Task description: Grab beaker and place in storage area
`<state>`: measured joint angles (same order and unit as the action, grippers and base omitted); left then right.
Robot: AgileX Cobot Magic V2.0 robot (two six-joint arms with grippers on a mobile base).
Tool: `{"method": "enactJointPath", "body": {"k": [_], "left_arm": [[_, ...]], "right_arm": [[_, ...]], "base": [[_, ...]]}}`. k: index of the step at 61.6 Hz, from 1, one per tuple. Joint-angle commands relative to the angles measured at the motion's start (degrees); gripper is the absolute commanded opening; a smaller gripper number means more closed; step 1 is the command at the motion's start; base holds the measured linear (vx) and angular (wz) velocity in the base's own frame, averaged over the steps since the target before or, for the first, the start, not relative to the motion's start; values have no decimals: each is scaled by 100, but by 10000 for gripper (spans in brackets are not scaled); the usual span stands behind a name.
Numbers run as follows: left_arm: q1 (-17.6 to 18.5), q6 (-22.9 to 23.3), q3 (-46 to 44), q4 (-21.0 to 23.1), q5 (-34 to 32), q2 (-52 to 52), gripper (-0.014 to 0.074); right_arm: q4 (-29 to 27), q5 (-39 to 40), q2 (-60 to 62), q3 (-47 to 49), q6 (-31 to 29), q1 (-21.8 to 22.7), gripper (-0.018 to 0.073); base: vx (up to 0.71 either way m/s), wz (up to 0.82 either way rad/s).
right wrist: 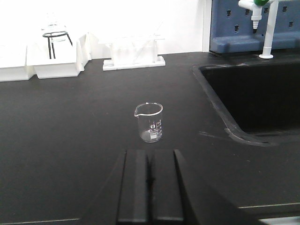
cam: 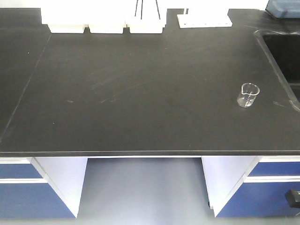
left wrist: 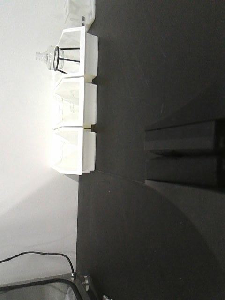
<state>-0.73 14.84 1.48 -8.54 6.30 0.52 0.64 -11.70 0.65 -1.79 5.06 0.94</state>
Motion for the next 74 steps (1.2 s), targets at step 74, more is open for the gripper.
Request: {"method": "enactJointPath", "body": {"k": [74], "left_arm": [[37,33,125,32,-483,109,-8]], "right_arm": [[274,1256,47,-48,-256,22,-8]], "base": [[0,0]]}}
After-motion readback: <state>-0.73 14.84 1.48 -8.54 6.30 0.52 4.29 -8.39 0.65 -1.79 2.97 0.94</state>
